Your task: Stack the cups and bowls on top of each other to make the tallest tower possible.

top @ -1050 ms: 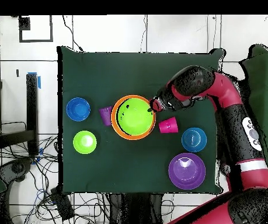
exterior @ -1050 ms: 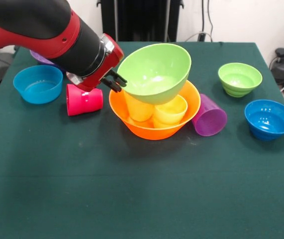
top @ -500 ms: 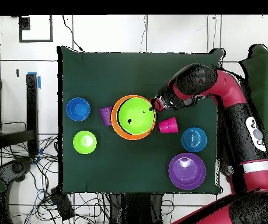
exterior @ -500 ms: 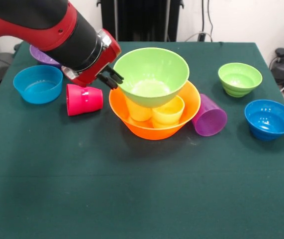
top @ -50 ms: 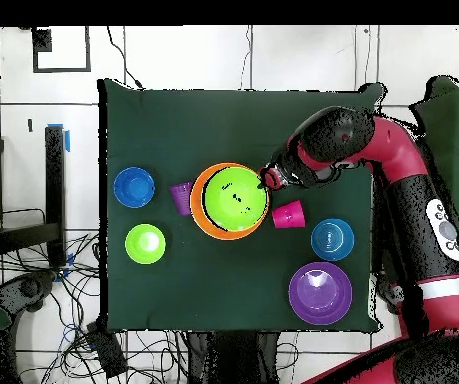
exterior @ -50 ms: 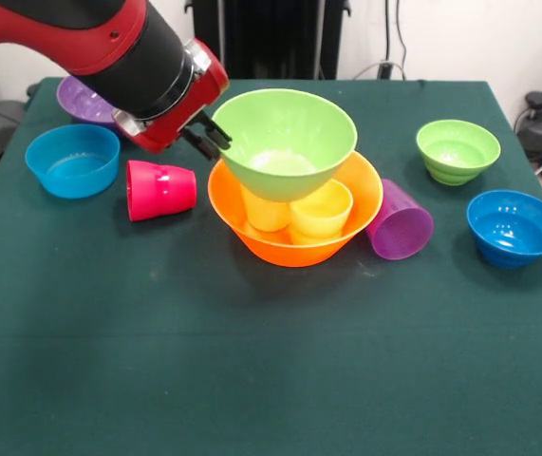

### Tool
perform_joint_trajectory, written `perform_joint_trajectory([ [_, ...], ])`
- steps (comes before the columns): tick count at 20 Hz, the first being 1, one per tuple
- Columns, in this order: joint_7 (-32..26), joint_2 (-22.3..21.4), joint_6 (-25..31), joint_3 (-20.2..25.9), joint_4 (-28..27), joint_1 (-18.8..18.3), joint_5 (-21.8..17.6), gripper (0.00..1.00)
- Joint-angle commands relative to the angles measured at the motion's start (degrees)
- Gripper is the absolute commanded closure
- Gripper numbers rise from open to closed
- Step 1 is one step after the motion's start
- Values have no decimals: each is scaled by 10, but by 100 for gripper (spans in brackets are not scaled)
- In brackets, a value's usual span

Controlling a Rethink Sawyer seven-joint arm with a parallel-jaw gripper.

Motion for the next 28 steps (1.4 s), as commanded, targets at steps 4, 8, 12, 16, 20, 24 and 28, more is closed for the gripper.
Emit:
perform_joint_trajectory([
  [4,-91,5,-72,-5,45,32,-18,100],
  [8,-92,11,-82,-10,44,35,-19,100],
  [12,-96,15,-89,-14,45,36,-18,100],
  [16,-103,17,-88,-16,41,36,-17,100],
  [20,-107,18,-85,-17,38,35,-17,100],
  [24,-109,18,-83,-17,36,35,-17,100],
  [28,-106,16,-83,-17,36,37,-17,100],
])
